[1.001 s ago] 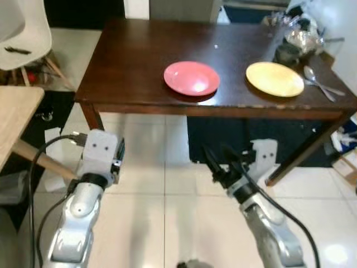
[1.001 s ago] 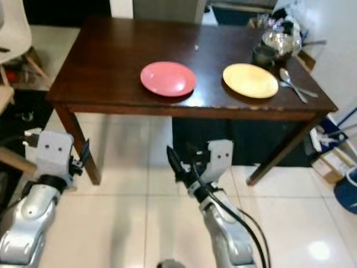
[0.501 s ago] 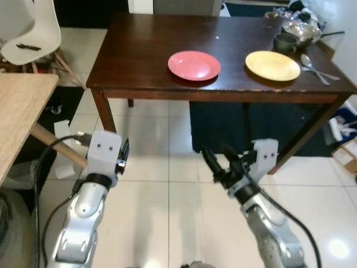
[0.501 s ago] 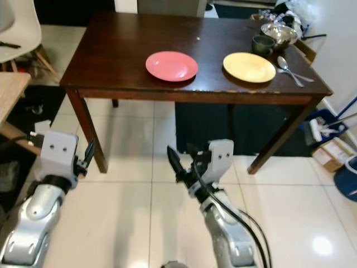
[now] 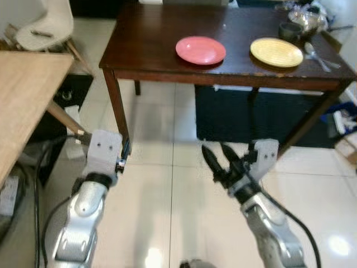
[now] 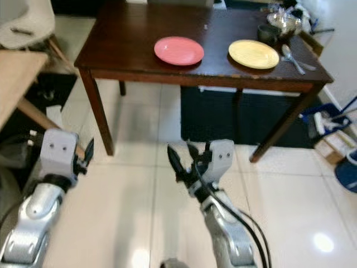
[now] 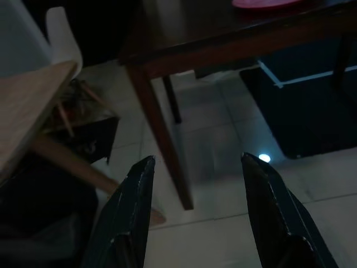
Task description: Setting the table
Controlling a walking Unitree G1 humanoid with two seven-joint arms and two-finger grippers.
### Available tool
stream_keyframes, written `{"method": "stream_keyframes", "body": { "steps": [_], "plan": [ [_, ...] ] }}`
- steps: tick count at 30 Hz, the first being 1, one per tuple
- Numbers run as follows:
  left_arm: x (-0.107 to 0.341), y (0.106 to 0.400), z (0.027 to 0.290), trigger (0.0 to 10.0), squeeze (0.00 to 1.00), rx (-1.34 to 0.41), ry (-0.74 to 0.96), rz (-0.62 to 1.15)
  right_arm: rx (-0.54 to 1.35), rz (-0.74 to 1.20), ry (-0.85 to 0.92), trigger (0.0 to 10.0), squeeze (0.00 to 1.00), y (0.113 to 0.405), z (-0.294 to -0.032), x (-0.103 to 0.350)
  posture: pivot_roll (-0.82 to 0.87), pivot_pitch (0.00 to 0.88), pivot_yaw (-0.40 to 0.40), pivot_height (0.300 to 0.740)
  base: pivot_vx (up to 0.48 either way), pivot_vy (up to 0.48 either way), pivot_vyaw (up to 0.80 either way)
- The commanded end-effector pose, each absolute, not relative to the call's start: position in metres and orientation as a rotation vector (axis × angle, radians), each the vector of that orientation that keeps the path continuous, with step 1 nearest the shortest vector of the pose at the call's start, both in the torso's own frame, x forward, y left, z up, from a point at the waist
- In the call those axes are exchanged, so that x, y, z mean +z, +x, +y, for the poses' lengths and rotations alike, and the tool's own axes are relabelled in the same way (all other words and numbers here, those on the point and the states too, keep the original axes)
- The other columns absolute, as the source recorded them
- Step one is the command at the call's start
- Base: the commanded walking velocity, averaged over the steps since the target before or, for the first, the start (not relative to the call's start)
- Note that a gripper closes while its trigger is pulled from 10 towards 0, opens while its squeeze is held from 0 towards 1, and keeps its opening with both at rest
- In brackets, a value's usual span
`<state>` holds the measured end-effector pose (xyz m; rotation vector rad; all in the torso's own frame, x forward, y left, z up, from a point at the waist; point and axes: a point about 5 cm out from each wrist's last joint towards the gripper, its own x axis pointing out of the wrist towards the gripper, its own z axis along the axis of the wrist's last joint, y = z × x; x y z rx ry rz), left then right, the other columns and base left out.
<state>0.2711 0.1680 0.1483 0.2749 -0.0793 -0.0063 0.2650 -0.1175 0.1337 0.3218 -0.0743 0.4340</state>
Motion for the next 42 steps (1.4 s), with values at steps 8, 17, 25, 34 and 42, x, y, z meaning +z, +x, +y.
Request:
{"method": "stream_keyframes", "body": {
  "steps": [8,17,25,34,42],
  "plan": [
    [0.1430,0.2695,0.1646,10.0,0.00,-0.042,0.255,-0.051,0.425,-0.072,0.327,10.0,0.00,0.2656,-0.1211,0.1340,-0.10,0.017,0.027,0.740,0.000,0.000,0.00],
    [0.1427,0.2700,0.1601,10.0,0.00,-0.075,0.249,-0.051,0.423,-0.070,0.317,10.0,0.00,0.2674,-0.1219,0.1334,-0.10,0.005,0.029,0.740,0.000,0.000,0.00],
    [0.1421,0.2705,0.1614,10.0,0.00,-0.066,0.263,-0.046,0.425,-0.070,0.308,10.0,0.00,0.2677,-0.1218,0.1332,-0.10,0.005,0.031,0.740,0.000,0.000,0.00],
    [0.1433,0.2712,0.1626,10.0,0.00,-0.050,0.277,-0.057,0.415,-0.082,0.312,10.0,0.00,0.2673,-0.1235,0.1339,-0.10,0.006,0.032,0.740,0.000,0.000,0.35],
    [0.1515,0.2743,0.1684,10.0,0.00,-0.004,0.281,-0.091,0.394,-0.114,0.295,10.0,0.00,0.2734,-0.1304,0.1413,-0.09,0.007,0.033,0.740,0.000,0.000,0.79]
  ]
}}
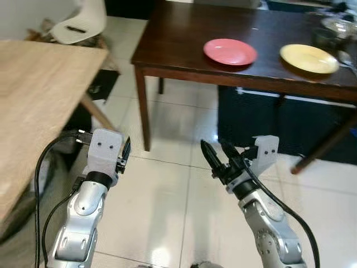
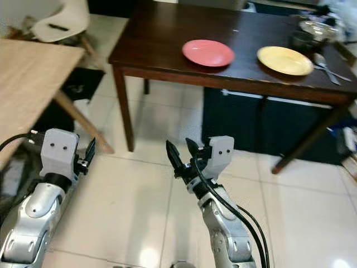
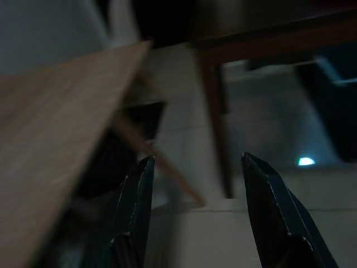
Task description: Setting the table
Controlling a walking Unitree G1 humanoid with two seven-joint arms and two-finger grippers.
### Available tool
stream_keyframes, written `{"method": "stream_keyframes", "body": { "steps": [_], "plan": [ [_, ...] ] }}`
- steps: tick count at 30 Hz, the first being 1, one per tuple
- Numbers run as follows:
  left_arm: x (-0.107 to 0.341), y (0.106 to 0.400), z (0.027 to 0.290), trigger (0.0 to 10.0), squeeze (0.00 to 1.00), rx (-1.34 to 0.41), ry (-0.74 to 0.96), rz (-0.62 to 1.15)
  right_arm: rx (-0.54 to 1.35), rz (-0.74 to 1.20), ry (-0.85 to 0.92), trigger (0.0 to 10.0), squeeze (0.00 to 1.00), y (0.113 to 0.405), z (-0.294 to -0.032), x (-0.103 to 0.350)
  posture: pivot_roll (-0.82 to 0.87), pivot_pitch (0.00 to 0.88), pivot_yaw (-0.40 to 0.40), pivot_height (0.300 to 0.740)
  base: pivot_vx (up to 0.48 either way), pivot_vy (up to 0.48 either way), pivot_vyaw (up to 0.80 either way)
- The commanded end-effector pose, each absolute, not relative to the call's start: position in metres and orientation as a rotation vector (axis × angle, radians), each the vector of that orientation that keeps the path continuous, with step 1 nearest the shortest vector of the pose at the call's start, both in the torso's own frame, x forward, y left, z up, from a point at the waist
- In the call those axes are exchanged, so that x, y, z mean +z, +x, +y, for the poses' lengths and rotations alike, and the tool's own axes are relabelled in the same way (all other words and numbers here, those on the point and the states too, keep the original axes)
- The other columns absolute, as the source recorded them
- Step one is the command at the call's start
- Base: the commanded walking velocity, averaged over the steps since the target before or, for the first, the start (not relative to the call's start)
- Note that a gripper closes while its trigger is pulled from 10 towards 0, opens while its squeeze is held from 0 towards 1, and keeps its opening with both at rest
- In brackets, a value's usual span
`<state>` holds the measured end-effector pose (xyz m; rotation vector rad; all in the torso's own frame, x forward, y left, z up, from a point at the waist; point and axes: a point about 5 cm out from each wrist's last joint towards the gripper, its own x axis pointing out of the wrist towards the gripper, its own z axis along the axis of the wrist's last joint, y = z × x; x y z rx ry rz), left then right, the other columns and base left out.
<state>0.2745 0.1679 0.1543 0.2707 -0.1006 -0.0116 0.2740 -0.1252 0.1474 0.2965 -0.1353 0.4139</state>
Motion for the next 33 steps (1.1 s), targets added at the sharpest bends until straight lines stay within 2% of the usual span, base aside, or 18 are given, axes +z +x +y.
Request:
{"method": "stream_keyframes", "body": {
  "steps": [1,33],
  "plan": [
    [0.152,0.274,0.169,10.0,0.00,0.001,0.280,-0.093,0.393,-0.114,0.295,10.0,0.00,0.274,-0.131,0.141,-0.09,0.009,0.031,0.740,0.000,0.000,0.79],
    [0.163,0.278,0.174,10.0,0.00,0.048,0.281,-0.113,0.370,-0.115,0.290,10.0,0.00,0.277,-0.140,0.141,-0.09,0.023,0.029,0.740,0.000,0.000,0.78]
  ]
}}
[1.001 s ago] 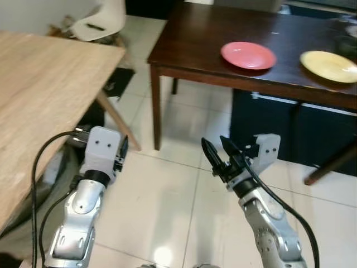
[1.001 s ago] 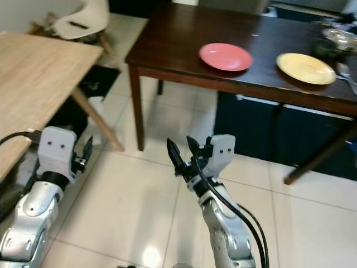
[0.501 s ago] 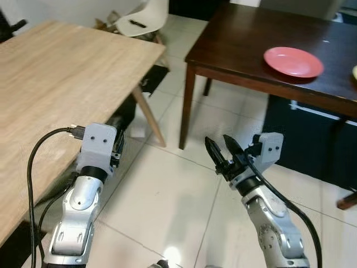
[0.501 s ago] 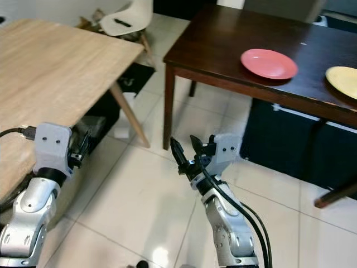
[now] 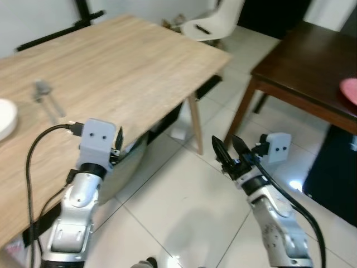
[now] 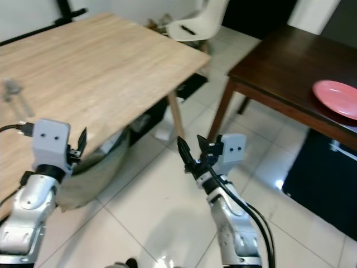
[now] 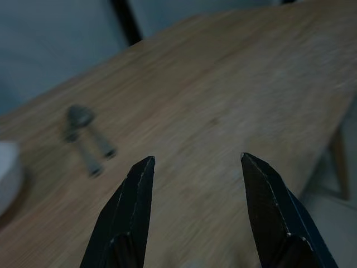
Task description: Setting the table
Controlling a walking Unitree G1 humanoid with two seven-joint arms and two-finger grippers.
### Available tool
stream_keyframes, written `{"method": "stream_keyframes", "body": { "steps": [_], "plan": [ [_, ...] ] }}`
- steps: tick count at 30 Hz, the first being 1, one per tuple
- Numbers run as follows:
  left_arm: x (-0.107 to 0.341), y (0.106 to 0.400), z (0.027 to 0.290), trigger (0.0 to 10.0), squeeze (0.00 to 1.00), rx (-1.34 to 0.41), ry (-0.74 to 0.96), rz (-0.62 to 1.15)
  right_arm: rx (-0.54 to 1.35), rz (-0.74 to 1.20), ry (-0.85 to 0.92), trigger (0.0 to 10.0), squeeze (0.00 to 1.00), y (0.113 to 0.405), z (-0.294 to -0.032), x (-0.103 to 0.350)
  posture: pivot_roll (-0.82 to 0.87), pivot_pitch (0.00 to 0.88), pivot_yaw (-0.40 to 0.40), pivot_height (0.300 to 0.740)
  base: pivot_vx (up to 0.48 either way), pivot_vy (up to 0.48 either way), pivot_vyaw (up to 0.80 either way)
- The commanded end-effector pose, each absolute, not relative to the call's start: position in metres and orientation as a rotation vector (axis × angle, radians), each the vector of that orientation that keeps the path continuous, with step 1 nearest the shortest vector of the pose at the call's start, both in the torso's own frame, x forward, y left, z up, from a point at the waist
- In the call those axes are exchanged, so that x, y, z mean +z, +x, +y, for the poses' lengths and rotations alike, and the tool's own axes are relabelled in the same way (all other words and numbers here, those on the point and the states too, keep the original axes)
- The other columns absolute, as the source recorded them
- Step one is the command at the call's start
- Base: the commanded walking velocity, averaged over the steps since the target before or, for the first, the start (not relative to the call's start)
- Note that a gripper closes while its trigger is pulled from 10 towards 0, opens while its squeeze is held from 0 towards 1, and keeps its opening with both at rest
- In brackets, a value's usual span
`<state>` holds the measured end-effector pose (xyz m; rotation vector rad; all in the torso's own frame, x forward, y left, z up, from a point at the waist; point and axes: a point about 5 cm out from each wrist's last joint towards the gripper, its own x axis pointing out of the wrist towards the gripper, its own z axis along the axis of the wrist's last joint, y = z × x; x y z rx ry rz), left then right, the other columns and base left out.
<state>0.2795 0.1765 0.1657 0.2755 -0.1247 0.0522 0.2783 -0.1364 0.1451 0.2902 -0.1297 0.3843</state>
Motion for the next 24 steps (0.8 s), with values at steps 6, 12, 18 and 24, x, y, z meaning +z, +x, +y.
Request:
{"method": "stream_keyframes", "body": {
  "steps": [6,12,18,24],
  "plan": [
    [0.1641,0.2789,0.1737,10.0,0.00,0.053,0.281,-0.114,0.370,-0.115,0.292,10.0,0.00,0.2772,-0.1403,0.1405,-0.09,0.024,0.030,0.740,0.000,0.000,0.78],
    [0.1636,0.2791,0.1739,10.0,0.00,0.056,0.284,-0.110,0.372,-0.114,0.296,10.0,0.00,0.2775,-0.1398,0.1401,-0.09,0.024,0.031,0.740,0.000,0.000,0.78],
    [0.1628,0.2793,0.1732,10.0,0.00,0.055,0.285,-0.106,0.374,-0.114,0.298,10.0,0.00,0.2781,-0.1397,0.1401,-0.09,0.021,0.031,0.740,0.000,0.000,0.78],
    [0.1625,0.2800,0.1732,10.0,0.00,0.057,0.288,-0.106,0.375,-0.117,0.299,10.0,0.00,0.2788,-0.1397,0.1408,-0.09,0.013,0.032,0.740,0.000,0.000,0.78]
  ]
}}
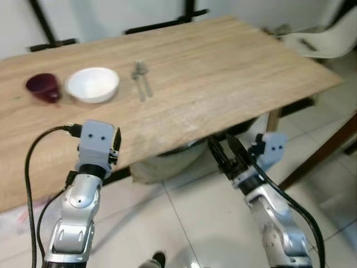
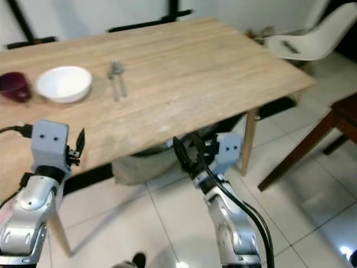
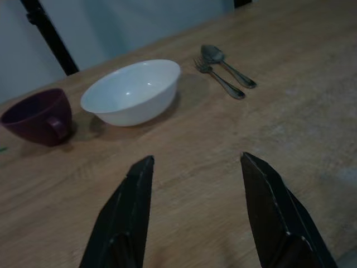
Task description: Setting the table
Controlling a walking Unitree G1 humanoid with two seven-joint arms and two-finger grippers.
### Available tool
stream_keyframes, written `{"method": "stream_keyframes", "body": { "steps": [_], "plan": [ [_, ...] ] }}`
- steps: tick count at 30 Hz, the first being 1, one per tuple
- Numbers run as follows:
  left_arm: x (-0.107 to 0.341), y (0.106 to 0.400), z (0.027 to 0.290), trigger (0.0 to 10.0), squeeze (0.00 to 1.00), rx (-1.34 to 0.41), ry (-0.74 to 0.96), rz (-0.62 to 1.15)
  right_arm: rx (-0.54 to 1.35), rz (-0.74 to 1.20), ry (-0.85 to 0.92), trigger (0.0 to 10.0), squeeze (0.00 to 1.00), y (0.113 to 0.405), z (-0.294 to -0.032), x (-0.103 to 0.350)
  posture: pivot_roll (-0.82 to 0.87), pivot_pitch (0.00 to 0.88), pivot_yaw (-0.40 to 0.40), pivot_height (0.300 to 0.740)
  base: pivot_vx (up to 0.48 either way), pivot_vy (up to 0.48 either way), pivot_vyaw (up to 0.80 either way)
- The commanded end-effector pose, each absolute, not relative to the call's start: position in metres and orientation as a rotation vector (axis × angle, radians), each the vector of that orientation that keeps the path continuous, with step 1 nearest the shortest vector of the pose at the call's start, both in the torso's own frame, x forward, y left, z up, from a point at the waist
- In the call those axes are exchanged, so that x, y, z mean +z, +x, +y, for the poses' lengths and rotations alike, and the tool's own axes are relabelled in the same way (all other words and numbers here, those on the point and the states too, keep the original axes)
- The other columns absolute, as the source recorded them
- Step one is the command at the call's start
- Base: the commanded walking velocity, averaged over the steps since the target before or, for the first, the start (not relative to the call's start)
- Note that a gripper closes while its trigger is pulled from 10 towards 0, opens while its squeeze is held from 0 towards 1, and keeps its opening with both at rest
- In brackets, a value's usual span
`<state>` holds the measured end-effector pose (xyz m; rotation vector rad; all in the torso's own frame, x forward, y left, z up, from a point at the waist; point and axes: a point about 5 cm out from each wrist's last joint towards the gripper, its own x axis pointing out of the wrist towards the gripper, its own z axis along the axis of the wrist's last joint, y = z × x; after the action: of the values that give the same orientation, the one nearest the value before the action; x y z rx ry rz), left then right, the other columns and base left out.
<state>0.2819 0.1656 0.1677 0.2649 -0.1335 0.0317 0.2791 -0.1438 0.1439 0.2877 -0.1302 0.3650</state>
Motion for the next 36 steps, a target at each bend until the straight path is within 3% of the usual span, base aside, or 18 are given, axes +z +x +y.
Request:
{"method": "stream_keyframes", "body": {
  "steps": [1,29,36],
  "plan": [
    [0.1623,0.2802,0.1735,10.0,0.00,0.059,0.291,-0.104,0.376,-0.117,0.298,10.0,0.00,0.2789,-0.1397,0.1409,-0.09,0.013,0.032,0.740,0.000,0.000,0.78],
    [0.1561,0.2826,0.1731,10.0,0.00,0.056,0.297,-0.081,0.372,-0.120,0.297,10.0,0.00,0.2811,-0.1403,0.1411,-0.09,0.003,0.032,0.740,0.000,0.000,0.78],
    [0.1585,0.2891,0.1722,10.0,0.00,0.065,0.294,-0.091,0.347,-0.144,0.314,10.0,0.00,0.2863,-0.1447,0.1479,-0.09,0.000,0.033,0.740,0.047,0.000,0.00]
  ]
}}
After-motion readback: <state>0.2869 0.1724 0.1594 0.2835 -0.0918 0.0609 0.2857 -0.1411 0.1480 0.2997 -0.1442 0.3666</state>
